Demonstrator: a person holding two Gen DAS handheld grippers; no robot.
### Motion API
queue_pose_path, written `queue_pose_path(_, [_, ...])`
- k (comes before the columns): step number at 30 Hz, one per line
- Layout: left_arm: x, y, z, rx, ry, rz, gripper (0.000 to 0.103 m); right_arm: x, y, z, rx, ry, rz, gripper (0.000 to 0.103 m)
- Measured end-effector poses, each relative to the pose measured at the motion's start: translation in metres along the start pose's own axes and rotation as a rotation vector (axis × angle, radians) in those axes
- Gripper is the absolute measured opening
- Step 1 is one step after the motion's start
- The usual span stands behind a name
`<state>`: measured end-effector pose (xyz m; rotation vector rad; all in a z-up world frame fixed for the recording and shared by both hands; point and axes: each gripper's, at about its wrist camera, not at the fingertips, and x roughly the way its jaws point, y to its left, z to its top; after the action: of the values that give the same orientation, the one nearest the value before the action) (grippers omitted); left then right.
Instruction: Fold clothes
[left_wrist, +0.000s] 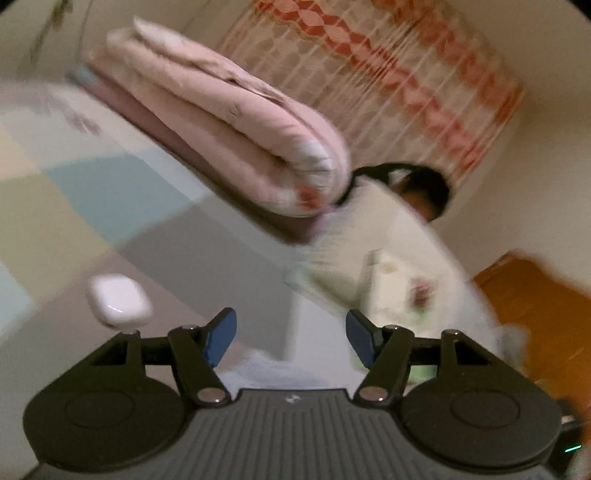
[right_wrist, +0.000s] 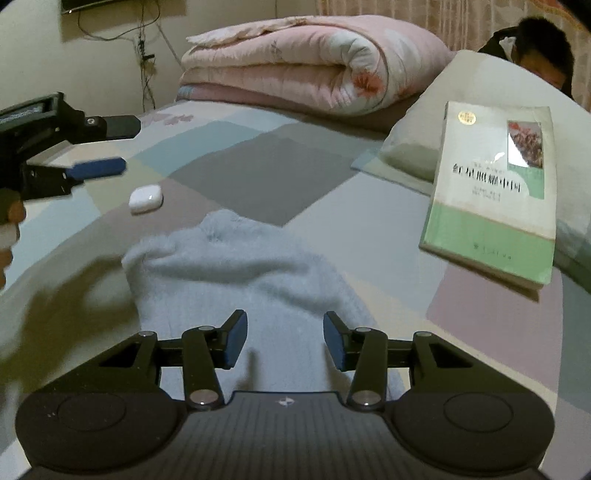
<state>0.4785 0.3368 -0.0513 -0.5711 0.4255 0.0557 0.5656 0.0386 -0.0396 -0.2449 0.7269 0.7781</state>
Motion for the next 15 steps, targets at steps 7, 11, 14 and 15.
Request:
queue_pose_path(7, [0.013,-0.033,-0.027,0.228,0.139,-0.005,0.064,-0.014,0.000,-0.014,-0.023,0.029,-0.008,0.051])
queue_pose_path(11, [0.024,-0.046,-0.032,0.270,0.176,-0.023,0.061,-0.038,-0.003,-0.030,-0.043,0.048,-0.009,0.051])
queue_pose_path(14, [0.037,-0.043,-0.033,0.229,0.229,-0.047,0.055,-0.069,-0.008,-0.054,-0.012,0.057,-0.001,0.052])
queue_pose_path(15, [0.043,-0.039,-0.036,0.204,0.267,-0.048,0.055,-0.079,-0.010,-0.061,-0.002,0.060,0.002,0.054])
